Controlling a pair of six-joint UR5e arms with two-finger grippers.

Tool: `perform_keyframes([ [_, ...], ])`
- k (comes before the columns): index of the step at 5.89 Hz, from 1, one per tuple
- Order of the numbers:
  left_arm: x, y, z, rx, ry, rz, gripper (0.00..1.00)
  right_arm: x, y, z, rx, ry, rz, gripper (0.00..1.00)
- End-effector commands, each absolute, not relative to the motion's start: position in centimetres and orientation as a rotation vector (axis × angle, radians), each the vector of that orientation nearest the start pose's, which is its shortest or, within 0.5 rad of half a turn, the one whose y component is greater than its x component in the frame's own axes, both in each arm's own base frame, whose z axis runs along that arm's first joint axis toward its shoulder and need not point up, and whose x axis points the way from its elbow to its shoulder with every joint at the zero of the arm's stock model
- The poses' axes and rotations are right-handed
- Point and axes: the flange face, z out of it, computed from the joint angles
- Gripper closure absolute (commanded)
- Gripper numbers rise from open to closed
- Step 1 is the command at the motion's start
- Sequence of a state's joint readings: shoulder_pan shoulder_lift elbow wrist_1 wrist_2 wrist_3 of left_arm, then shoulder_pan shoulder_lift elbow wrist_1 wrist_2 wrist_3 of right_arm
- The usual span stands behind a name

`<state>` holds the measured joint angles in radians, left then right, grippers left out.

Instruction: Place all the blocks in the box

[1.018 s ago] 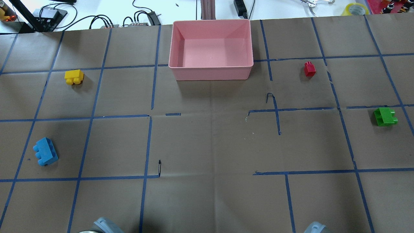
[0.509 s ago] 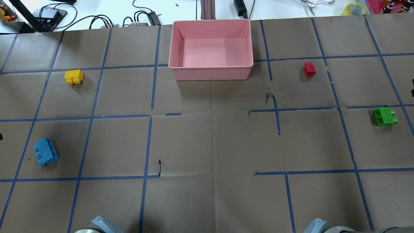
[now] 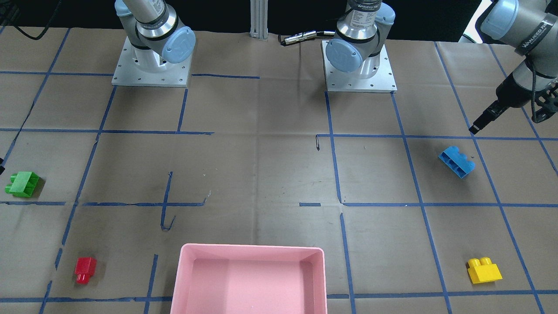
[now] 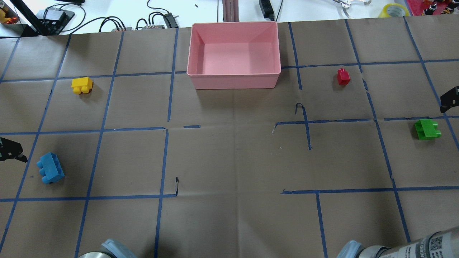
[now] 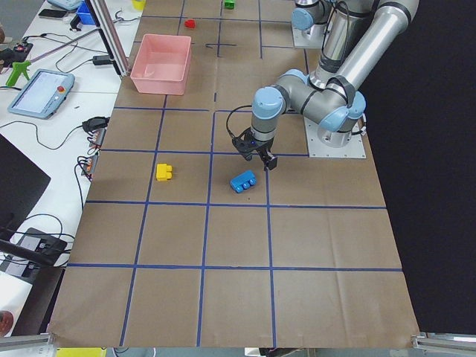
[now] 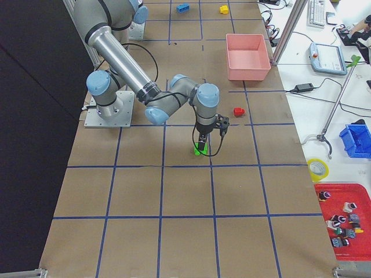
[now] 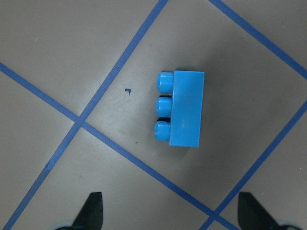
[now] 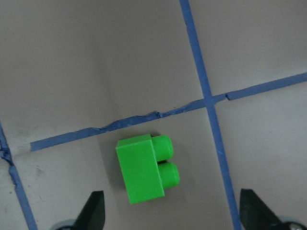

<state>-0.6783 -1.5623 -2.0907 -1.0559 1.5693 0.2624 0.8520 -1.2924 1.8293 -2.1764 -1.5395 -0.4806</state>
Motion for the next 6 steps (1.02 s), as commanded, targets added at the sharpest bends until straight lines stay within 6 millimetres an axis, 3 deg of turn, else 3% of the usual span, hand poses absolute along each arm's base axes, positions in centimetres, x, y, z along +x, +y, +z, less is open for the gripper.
perform_keyframes([
  [1,27.0,-39.3,25.7,-0.965,3.005,-0.001,0.01,-23.6,-51.7,25.2,0.321,2.882,-0.258,0.00],
  [2,27.1,-39.9,24.5,-0.977,3.034,-0.021,0.01,-23.9,-50.8,24.9,0.225,2.954,-0.201,0.00],
  [5,25.1,-42.3,23.5,-1.001,3.034,-0.076,0.01,-25.1,-49.5,24.4,0.186,3.086,-0.026,0.01],
  [6,26.1,-43.2,21.0,-0.986,3.030,-0.099,0.01,-25.4,-49.2,24.4,0.090,3.131,0.020,0.01],
])
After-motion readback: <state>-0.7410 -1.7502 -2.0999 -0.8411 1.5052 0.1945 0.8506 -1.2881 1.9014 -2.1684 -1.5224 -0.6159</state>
